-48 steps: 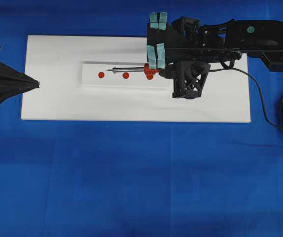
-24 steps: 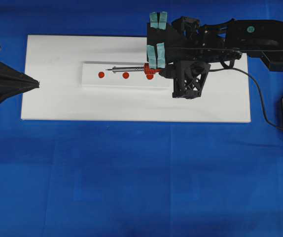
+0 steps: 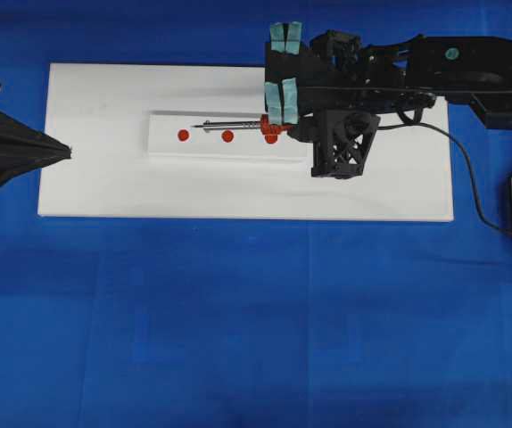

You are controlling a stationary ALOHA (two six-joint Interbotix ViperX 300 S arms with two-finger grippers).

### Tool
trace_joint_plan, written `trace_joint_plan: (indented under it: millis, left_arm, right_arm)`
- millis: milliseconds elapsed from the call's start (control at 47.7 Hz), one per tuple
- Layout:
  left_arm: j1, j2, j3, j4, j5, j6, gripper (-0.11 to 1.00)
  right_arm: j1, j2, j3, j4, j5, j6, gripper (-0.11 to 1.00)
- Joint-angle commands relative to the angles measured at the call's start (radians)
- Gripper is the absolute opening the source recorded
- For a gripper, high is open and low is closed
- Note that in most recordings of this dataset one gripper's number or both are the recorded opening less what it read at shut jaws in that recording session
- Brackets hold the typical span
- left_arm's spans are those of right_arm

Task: Touch the tip of the soldering iron to the mark.

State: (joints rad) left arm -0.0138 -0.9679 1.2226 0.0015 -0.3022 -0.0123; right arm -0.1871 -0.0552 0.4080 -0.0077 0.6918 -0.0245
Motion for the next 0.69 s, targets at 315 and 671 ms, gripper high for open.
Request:
trace_joint_plan:
  millis: [315,671]
  left_arm:
    - [0.000,0.003,-0.009,0.000,-0.009,0.002,0.00]
    - [-0.002,0.008,-0.008,0.000,-0.009,0.002,0.00]
  right_arm:
    - [-0.020,0.100,-0.080,-0.003,-0.008,0.003,0.06]
    - [-0.034,0.186,-0.110,-0.011,-0.008,-0.002,0.06]
